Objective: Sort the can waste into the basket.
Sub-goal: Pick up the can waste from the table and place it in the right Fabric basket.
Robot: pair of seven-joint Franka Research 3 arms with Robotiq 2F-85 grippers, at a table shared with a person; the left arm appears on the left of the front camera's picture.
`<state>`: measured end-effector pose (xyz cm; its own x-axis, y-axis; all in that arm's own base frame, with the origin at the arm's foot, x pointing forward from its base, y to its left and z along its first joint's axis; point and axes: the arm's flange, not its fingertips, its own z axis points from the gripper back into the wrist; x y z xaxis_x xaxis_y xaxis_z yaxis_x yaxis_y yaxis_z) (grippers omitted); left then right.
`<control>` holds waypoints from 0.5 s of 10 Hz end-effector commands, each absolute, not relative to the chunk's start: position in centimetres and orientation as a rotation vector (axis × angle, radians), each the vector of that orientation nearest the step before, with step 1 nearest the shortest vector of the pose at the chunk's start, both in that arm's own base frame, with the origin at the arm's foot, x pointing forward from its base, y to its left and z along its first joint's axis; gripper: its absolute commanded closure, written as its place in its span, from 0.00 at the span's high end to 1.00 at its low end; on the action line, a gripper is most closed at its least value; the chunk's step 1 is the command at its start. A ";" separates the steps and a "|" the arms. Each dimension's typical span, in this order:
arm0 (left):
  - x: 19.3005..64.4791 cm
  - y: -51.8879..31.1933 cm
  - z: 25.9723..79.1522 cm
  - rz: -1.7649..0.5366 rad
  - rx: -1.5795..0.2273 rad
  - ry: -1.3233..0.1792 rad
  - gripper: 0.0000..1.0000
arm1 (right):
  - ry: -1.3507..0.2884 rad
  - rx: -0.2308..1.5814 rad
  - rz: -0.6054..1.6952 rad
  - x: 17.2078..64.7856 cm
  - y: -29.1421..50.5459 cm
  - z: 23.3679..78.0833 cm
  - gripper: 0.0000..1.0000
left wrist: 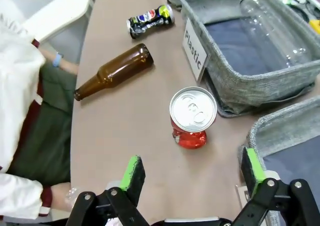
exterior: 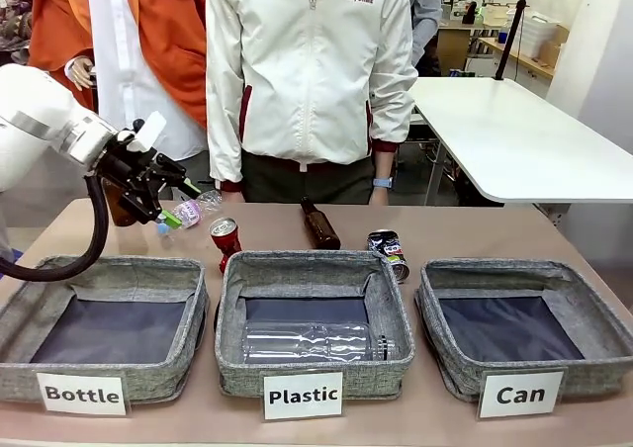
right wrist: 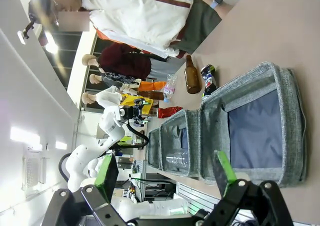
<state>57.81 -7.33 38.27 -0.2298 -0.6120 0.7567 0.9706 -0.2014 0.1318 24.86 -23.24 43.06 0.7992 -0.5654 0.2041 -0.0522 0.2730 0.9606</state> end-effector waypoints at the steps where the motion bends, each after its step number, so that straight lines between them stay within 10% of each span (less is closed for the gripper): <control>1: 56.8 -7.3 38.1 -1.762 -0.669 -0.733 1.00 | -0.619 1.277 -0.354 25.1 -23.4 43.2 1.00; 5: 59.2 -8.2 35.5 -1.725 -0.816 -0.683 1.00 | -0.619 1.277 -0.354 25.1 -23.4 43.2 1.00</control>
